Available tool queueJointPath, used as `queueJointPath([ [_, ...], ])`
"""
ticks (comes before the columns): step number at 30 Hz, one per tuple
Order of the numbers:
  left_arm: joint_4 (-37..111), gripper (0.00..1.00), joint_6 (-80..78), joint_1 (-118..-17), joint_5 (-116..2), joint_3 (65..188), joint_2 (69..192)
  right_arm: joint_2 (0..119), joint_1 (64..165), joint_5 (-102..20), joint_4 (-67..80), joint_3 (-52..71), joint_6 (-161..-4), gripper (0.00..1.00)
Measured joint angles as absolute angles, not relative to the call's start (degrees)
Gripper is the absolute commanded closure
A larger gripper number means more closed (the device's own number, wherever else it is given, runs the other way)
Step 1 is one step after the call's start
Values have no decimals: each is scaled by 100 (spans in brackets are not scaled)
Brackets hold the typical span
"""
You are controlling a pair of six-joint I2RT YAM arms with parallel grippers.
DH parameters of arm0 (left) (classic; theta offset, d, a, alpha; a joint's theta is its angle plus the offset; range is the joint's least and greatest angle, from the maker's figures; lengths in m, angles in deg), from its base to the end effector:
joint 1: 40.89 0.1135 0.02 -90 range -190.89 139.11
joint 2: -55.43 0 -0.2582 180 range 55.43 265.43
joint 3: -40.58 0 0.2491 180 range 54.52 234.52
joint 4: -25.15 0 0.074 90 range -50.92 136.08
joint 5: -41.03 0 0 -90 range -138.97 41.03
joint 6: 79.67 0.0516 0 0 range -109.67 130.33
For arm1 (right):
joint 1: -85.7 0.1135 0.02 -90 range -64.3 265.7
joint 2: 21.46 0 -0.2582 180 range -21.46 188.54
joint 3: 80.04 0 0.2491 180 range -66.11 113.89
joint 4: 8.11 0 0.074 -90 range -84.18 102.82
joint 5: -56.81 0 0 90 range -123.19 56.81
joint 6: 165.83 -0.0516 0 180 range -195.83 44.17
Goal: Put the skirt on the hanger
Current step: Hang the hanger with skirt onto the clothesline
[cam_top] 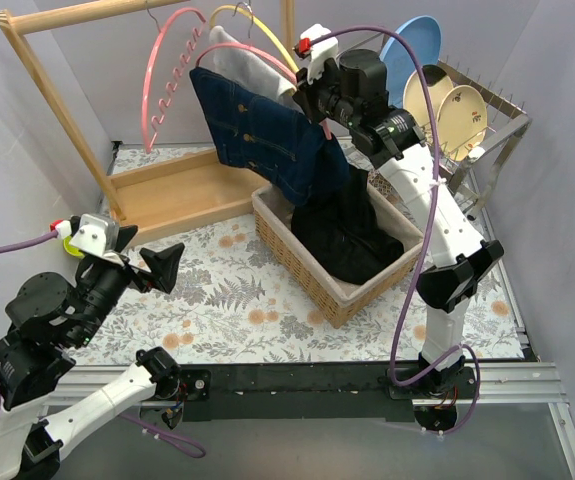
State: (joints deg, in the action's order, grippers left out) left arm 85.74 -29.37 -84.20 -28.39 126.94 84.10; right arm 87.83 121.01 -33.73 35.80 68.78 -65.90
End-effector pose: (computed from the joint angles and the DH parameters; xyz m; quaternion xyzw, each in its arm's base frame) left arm 0.0479 -0.0202 0.4417 -0.1006 0.7166 -0.3523 0.5935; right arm 0.3446 0.2447 0.5062 -0.2851 0.6759 0.1527 0.6622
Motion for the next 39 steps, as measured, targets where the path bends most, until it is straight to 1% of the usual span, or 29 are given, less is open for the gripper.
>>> queueJointPath([
  [14,8471,2,-3195,-8420,-2920,12421,8289,9041,12254,-2645,2677,7228,-6378,99],
  [27,8410,2,-3490,-8420,-3009,12124,8176,10125,12963,-1847,1165,7379,-5742,99],
  [39,8397,2,-3562,-8420,-3016,11997,8143,10257,12796,-1701,671,7377,-5554,99],
])
